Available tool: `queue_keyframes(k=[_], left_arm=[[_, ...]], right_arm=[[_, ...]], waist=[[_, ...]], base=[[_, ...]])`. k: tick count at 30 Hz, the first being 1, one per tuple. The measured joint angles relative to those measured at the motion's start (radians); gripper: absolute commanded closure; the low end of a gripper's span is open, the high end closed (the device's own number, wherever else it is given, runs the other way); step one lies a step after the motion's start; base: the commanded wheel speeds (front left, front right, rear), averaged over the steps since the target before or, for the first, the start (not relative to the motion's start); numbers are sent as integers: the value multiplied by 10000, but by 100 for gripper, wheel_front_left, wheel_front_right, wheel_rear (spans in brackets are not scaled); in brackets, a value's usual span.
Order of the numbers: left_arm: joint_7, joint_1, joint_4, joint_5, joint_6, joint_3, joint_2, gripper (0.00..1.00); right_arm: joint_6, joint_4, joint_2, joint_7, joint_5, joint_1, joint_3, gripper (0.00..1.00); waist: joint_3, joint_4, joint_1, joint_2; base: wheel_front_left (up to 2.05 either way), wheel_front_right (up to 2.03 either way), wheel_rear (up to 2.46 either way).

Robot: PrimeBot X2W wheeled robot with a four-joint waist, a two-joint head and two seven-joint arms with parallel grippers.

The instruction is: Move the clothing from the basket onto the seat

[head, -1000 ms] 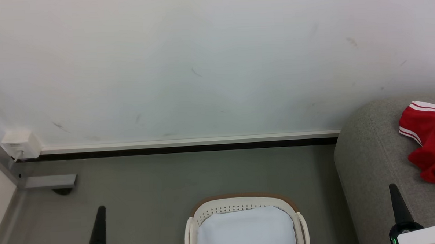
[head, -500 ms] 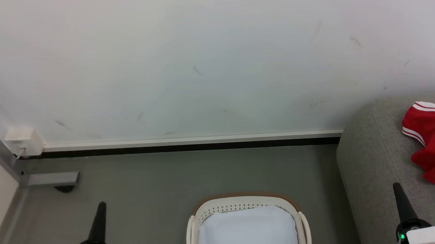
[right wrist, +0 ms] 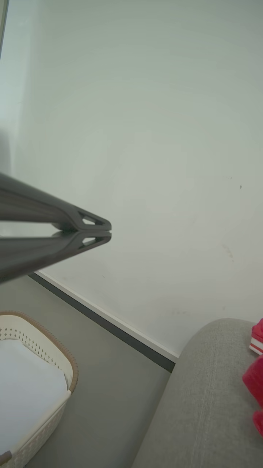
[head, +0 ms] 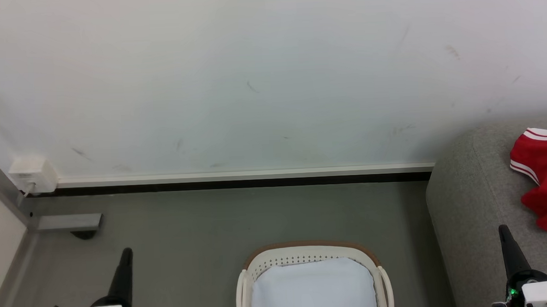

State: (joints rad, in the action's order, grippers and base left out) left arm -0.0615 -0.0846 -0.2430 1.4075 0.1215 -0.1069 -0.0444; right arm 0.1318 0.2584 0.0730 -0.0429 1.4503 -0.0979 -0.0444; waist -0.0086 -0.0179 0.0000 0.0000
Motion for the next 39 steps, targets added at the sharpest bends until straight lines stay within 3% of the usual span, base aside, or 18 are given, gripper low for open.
queue_keyframes(k=[27, 39], left_arm=[[-516, -251, -10, 1873, 10, -81, -15, 100], [-529, -279, -12, 1967, 10, -84, -21, 100]], right_arm=[[0, -44, -38, -462, 1735, -95, -397, 100], [0, -50, -48, -500, 1820, -151, -443, 100]], waist=[[79, 168, 0, 0], [85, 180, 0, 0]], base=[[0, 0, 0], [0, 0, 0]])
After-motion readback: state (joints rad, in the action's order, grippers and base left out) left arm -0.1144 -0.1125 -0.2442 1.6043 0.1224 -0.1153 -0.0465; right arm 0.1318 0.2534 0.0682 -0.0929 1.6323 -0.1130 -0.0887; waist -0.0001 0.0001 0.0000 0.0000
